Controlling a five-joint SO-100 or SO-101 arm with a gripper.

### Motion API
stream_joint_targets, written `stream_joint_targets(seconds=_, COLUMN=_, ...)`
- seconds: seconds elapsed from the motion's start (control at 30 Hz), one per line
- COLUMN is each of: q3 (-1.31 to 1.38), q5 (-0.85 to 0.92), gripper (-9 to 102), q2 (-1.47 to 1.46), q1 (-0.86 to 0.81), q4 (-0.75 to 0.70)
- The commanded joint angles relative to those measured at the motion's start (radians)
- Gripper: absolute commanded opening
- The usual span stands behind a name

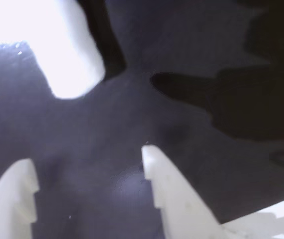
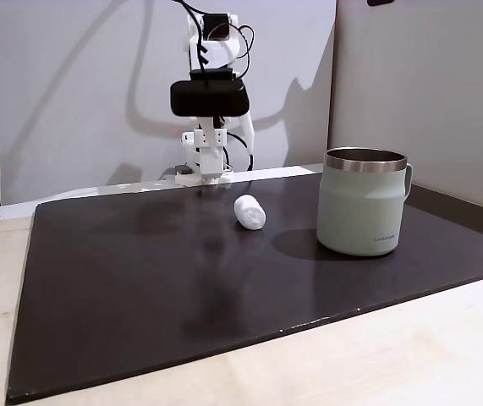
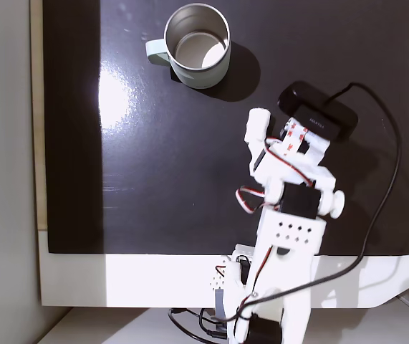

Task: Grasp a gauze and put it in the cup.

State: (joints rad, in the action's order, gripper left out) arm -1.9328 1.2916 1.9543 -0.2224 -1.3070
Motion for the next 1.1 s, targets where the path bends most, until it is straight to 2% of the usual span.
stream_joint_targets(seconds=0.0, q3=0.086, q5=0.021, gripper=24, q2=-0.051, q1=-0.014, q4=0.041)
stream_joint_targets(seconds=0.33, q3=0.25, q5=-0.008, gripper=24, q2=-0.328, q1=0.003, q4=0.069)
stream_joint_targets(seconds=0.63, q3=0.252, q5=-0.031, gripper=24, q2=-0.449, q1=0.032, q4=0.166)
stream_joint_targets(seconds=1.07, q3=0.25, q5=-0.08, gripper=23, q2=-0.551, q1=0.067, q4=0.219)
